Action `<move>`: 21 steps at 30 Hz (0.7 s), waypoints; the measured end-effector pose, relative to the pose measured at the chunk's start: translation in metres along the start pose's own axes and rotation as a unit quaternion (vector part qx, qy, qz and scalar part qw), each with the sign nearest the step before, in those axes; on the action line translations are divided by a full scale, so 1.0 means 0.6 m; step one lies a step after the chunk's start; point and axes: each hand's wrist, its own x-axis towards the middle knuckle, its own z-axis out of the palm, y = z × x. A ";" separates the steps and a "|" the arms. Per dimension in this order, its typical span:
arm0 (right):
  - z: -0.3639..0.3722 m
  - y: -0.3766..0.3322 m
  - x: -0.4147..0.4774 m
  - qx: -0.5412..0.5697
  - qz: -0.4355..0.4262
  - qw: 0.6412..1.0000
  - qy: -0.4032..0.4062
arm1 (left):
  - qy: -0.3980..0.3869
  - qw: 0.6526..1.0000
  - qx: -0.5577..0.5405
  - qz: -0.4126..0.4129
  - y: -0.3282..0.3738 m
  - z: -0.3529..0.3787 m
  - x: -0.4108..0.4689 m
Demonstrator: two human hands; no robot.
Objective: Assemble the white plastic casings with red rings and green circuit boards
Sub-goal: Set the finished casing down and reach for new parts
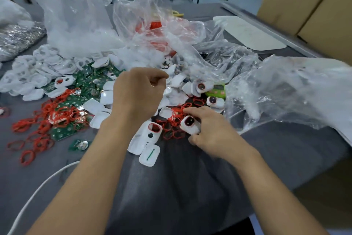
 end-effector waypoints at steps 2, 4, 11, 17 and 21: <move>-0.016 -0.001 0.004 0.030 0.004 0.999 0.010 | -0.001 0.997 -0.057 -0.057 -0.004 -0.010 -0.003; -0.034 -0.005 0.020 0.066 0.006 0.997 0.049 | 0.003 0.966 -0.206 -0.156 -0.015 -0.016 -0.009; -0.034 -0.055 0.161 0.082 -0.005 0.992 0.095 | -0.054 0.964 -0.160 -0.207 -0.057 0.031 -0.042; -0.016 -0.074 0.285 -0.051 -0.011 0.998 0.040 | -0.067 0.985 0.074 -0.141 -0.097 0.078 -0.052; -0.015 -0.084 0.335 -0.157 -0.029 0.987 -0.023 | -0.079 0.982 0.123 -0.124 -0.137 0.079 -0.020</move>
